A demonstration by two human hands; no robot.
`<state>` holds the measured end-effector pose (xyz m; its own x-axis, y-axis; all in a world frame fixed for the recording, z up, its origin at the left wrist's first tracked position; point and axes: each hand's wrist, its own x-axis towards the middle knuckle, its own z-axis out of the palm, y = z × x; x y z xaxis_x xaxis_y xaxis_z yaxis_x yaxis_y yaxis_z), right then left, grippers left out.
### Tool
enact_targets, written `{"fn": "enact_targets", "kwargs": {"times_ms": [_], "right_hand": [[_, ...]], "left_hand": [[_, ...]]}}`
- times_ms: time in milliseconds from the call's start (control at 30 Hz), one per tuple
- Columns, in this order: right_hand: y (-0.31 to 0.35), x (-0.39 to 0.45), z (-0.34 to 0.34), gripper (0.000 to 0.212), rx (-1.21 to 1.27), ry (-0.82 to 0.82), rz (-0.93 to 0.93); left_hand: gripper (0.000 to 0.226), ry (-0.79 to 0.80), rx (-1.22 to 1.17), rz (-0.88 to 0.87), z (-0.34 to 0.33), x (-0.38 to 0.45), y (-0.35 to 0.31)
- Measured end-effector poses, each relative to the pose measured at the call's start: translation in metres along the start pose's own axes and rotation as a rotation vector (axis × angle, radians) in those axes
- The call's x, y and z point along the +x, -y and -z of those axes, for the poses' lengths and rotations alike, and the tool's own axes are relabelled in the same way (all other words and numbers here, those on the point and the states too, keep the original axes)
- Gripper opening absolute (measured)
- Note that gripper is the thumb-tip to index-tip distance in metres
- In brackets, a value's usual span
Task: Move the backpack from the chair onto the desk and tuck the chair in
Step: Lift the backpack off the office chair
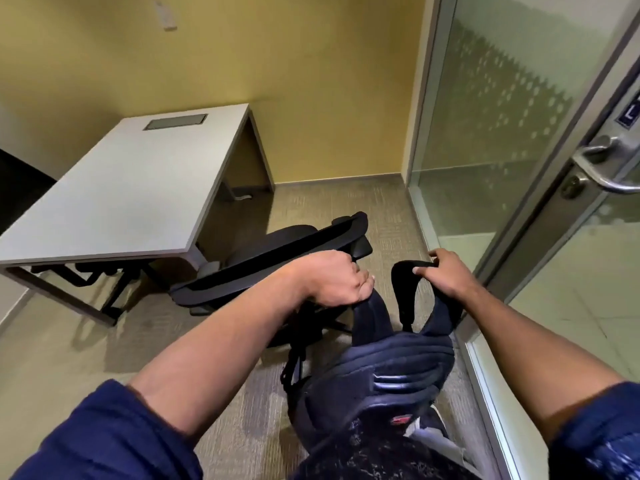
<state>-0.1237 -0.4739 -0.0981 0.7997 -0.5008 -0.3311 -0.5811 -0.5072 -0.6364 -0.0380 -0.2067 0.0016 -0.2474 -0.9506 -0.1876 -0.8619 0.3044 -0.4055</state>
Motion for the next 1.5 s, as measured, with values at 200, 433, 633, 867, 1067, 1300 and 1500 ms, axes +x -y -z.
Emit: {"fn": "enact_targets", "kwargs": {"times_ms": [200,433,633,867,1067,1300,1500], "right_hand": [[-0.065,-0.034,0.014,0.087,0.328,0.016,0.0],[-0.091,-0.05,0.005,0.092,0.268,0.134,0.205],[-0.094,-0.031,0.012,0.072,0.171,-0.007,0.328],[-0.109,-0.013,0.01,0.057,-0.216,-0.294,0.704],[-0.117,0.032,0.053,0.064,-0.271,-0.254,0.847],[-0.108,0.039,0.053,0.054,-0.362,-0.151,0.982],[-0.072,0.094,0.093,0.052,-0.312,-0.175,0.975]], "left_hand": [[0.054,-0.08,0.014,-0.077,0.007,0.033,0.025],[0.05,-0.143,0.067,-0.077,0.016,0.037,0.053],[0.049,-0.142,0.076,-0.033,0.014,0.046,0.07],[0.05,-0.104,0.08,-0.034,0.012,0.08,0.095],[0.05,-0.02,0.084,0.033,0.023,0.134,0.149],[0.051,-0.018,0.128,0.054,0.025,0.143,0.165],[0.056,0.024,0.12,0.237,0.034,0.15,0.197]]}}
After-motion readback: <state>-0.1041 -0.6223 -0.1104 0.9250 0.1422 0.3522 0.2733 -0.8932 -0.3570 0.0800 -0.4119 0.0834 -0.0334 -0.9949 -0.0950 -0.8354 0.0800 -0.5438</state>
